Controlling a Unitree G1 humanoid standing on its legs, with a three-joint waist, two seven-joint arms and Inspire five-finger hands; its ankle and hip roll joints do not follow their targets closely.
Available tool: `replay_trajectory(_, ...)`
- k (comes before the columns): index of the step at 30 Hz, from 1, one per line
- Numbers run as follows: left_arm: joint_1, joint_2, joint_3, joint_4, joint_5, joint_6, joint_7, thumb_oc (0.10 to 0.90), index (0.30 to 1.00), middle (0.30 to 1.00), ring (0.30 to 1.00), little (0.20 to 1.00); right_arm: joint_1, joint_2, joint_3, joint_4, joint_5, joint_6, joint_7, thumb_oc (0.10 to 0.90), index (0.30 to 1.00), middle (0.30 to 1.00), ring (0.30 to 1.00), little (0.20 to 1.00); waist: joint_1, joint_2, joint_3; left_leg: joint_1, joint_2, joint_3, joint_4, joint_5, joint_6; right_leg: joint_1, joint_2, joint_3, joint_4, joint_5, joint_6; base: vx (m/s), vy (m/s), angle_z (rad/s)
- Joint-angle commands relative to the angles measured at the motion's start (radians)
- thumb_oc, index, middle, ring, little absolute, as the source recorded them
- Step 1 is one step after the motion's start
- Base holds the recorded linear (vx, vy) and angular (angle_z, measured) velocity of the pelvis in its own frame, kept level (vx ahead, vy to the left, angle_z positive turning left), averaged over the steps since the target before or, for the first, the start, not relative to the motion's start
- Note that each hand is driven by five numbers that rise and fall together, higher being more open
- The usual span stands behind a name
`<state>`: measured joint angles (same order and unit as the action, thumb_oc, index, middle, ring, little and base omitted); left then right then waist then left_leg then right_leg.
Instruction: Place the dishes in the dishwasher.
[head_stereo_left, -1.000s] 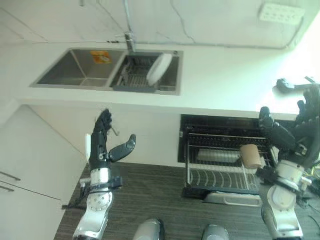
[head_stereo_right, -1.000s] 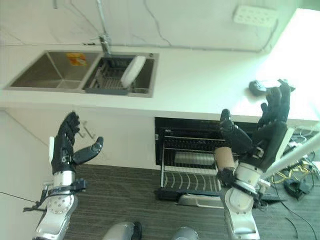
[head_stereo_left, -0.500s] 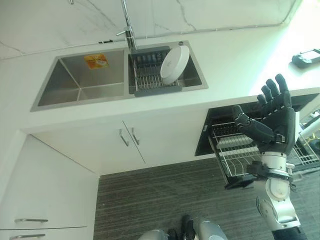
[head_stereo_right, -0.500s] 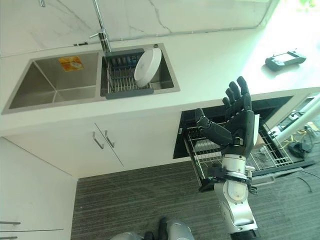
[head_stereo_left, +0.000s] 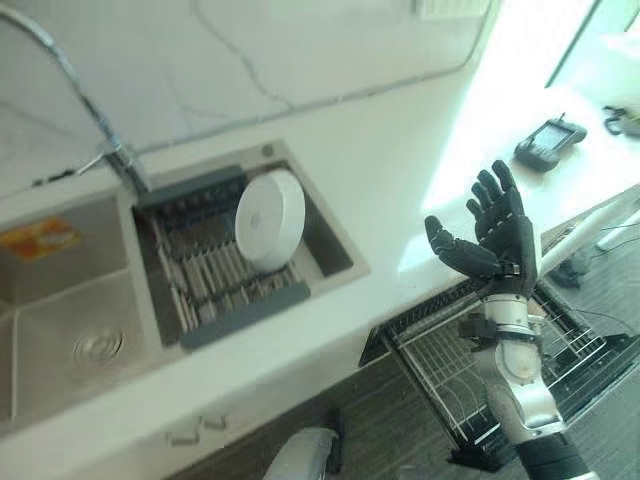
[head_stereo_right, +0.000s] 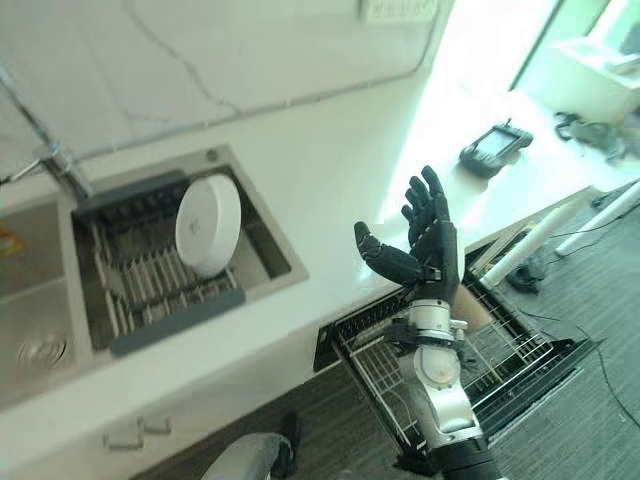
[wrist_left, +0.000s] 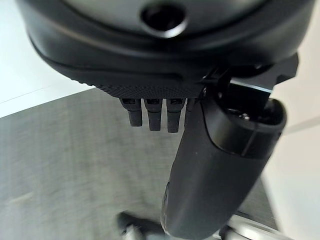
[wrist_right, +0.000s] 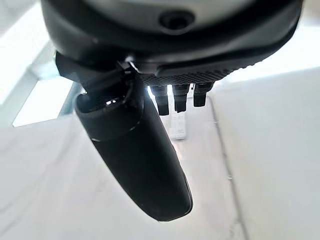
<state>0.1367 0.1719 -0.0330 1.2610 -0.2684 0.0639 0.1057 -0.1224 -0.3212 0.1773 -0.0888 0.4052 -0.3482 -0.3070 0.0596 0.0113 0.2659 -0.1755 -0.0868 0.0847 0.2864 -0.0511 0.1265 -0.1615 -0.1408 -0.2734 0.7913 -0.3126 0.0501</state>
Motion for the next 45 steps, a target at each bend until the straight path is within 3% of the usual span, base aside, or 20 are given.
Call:
replay_trajectory(1, 0.052, 0.021, -0.001, -0.009, -0.026, 0.022, 0.005, 0.8, 0.9, 0.9, 0.9, 0.9, -0.148, -0.056, -0.034, -0.092, 0.01, -0.111, 0.038, 0.8, 0.9, 0.9, 0.9, 0.9, 0.041, 0.059, 0.015, 0.062, 0.058, -0.033, 0.014, -0.127, -0.033, 0.057, 0.038, -0.009, -0.365, 0.25, 0.028, 0.05, -0.211, 0.02)
replay_trajectory(2, 0.044, 0.036, -0.005, -0.012, -0.06, 0.013, 0.009, 0.8, 0.9, 0.9, 0.9, 0.9, -0.159, -0.067, -0.038, -0.095, 0.034, -0.106, 0.038, 0.8, 0.9, 0.9, 0.9, 0.9, 0.028, 0.066, 0.025, 0.067, 0.073, -0.054, 0.014, -0.137, -0.037, 0.05, 0.042, 0.032, -0.416, 0.249, 0.029, 0.03, -0.162, 0.18)
replay_trajectory(4, 0.043, 0.039, -0.009, -0.018, -0.07, 0.015, 0.01, 0.8, 0.9, 0.9, 0.9, 0.9, -0.157, -0.076, -0.048, -0.096, 0.051, -0.098, 0.043, 0.8, 0.9, 0.9, 0.9, 0.9, 0.03, 0.062, 0.015, 0.059, 0.078, -0.062, 0.014, -0.13, -0.045, 0.074, 0.053, 0.024, -0.485, 0.238, 0.031, 0.08, -0.24, 0.46)
replay_trajectory(6, 0.051, 0.031, -0.012, -0.021, -0.068, 0.011, 0.019, 0.8, 0.9, 0.9, 0.9, 0.9, -0.169, -0.078, -0.047, -0.085, 0.042, -0.088, 0.043, 0.8, 0.9, 0.9, 0.9, 0.9, 0.045, 0.038, 0.004, 0.053, 0.08, -0.053, 0.014, -0.121, -0.061, 0.076, 0.039, 0.0, -0.491, 0.185, 0.03, 0.1, -0.298, 0.37)
replay_trajectory(11, 0.078, -0.004, -0.015, -0.01, -0.003, -0.004, 0.037, 0.8, 0.9, 0.9, 0.9, 0.9, -0.176, -0.089, -0.046, -0.099, 0.027, -0.059, -0.011, 0.8, 0.9, 0.9, 0.9, 0.9, 0.063, 0.012, -0.015, 0.04, 0.092, -0.045, 0.014, -0.108, -0.089, 0.098, 0.038, -0.028, -0.491, 0.142, 0.013, 0.1, -0.199, -0.07)
replay_trajectory(29, 0.088, -0.002, -0.023, -0.022, 0.029, -0.002, 0.079, 0.8, 0.9, 0.9, 0.9, 0.9, -0.12, -0.084, -0.04, -0.113, 0.019, -0.064, 0.011, 0.8, 0.9, 0.9, 0.9, 0.9, 0.061, 0.004, -0.04, 0.061, 0.086, -0.046, 0.014, -0.123, -0.099, 0.124, 0.039, -0.033, -0.491, 0.114, 0.005, 0.02, -0.021, 0.0)
replay_trajectory(35, 0.082, 0.002, -0.035, -0.008, 0.106, -0.007, 0.086, 0.8, 0.9, 0.9, 0.9, 0.9, -0.133, -0.087, -0.041, -0.112, -0.01, -0.051, -0.028, 0.8, 0.9, 0.9, 0.9, 0.9, 0.063, 0.004, -0.031, 0.081, 0.072, -0.03, 0.014, -0.135, -0.079, 0.14, 0.03, -0.033, -0.491, 0.122, 0.012, -0.03, 0.119, 0.0)
replay_trajectory(39, 0.055, 0.024, -0.075, -0.044, 0.135, 0.029, 0.09, 0.8, 0.9, 0.9, 0.9, 0.9, -0.153, -0.087, -0.046, -0.123, 0.017, -0.057, -0.04, 0.8, 0.9, 0.9, 0.9, 0.9, 0.044, 0.014, -0.014, 0.079, 0.062, -0.044, 0.014, -0.147, -0.053, 0.106, 0.036, 0.03, -0.491, 0.161, 0.037, -0.12, 0.134, -0.12)
replay_trajectory(43, 0.028, 0.055, -0.075, -0.044, 0.044, 0.026, 0.098, 0.8, 0.9, 0.9, 0.9, 0.9, -0.188, -0.052, -0.019, -0.096, 0.028, -0.076, -0.006, 0.8, 0.9, 0.9, 0.9, 0.9, 0.074, 0.035, -0.01, 0.075, 0.096, -0.017, 0.014, -0.147, -0.041, 0.143, -0.03, -0.049, -0.491, 0.229, 0.048, -0.18, -0.085, -0.23)
replay_trajectory(45, 0.009, 0.065, -0.062, -0.031, 0.009, 0.012, 0.088, 0.8, 0.9, 0.9, 0.9, 0.9, -0.247, -0.04, 0.01, -0.064, 0.017, -0.081, -0.017, 0.8, 0.9, 0.9, 0.9, 0.9, 0.099, 0.034, 0.0, 0.056, 0.12, -0.002, 0.014, -0.135, -0.057, 0.135, -0.06, -0.072, -0.491, 0.203, 0.045, -0.26, -0.269, -0.78)
